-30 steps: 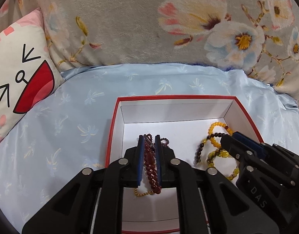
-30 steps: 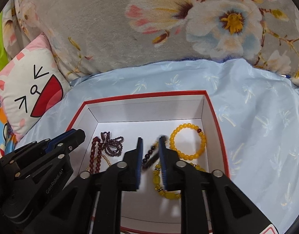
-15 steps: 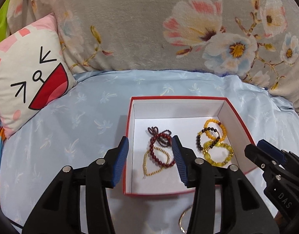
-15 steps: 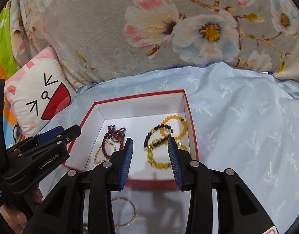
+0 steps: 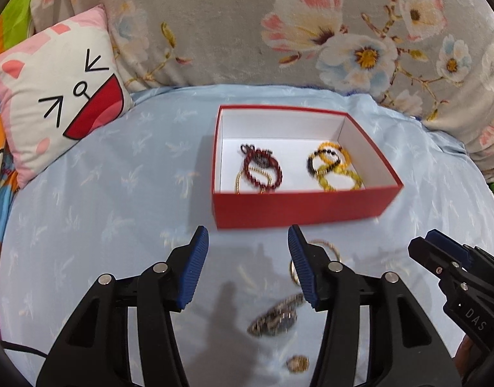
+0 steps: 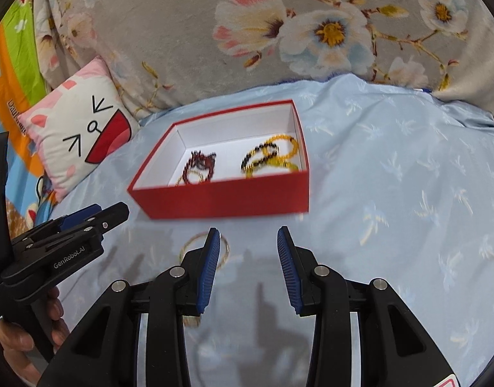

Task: Organize jewelry
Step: 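Open both tools and lift them out of the red box, then grasp the silver ring with the left tool, then grasp the gold bangle with the right tool while the left holds the silver ring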

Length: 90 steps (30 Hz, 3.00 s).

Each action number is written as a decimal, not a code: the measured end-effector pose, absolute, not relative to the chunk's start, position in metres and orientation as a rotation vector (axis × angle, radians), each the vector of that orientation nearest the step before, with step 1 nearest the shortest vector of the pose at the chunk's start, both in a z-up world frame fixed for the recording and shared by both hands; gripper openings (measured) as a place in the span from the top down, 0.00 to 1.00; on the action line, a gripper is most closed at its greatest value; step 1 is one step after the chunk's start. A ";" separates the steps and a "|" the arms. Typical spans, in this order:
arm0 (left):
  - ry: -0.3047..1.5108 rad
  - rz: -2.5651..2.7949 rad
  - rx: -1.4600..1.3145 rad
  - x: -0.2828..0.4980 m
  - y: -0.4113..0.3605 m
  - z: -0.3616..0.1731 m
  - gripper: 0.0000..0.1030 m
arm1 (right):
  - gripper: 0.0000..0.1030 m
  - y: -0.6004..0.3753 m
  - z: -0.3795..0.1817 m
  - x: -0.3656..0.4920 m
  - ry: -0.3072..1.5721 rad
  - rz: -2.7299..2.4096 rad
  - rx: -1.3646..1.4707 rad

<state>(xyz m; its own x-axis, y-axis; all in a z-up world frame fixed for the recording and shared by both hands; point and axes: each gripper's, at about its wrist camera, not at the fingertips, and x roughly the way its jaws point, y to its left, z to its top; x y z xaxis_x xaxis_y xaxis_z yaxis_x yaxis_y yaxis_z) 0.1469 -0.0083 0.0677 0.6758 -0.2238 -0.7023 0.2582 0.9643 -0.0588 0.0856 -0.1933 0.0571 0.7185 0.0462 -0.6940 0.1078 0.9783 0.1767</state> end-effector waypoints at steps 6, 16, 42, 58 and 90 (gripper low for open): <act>0.828 -0.272 0.042 0.118 -0.002 0.049 0.52 | 0.64 -0.186 0.042 0.058 0.810 -0.027 0.209; 0.887 -0.285 0.030 0.094 0.005 0.021 0.52 | 0.64 -0.178 0.021 0.032 0.866 -0.009 0.218; 0.877 -0.318 0.063 0.113 -0.018 0.000 0.73 | 0.64 -0.177 0.017 0.036 0.878 -0.002 0.232; 0.887 -0.262 -0.005 0.118 0.019 0.002 0.81 | 0.64 -0.148 0.016 0.080 0.884 0.050 0.166; 0.892 -0.252 -0.033 0.136 0.032 0.001 0.81 | 0.68 -0.117 -0.012 0.139 0.918 -0.022 -0.001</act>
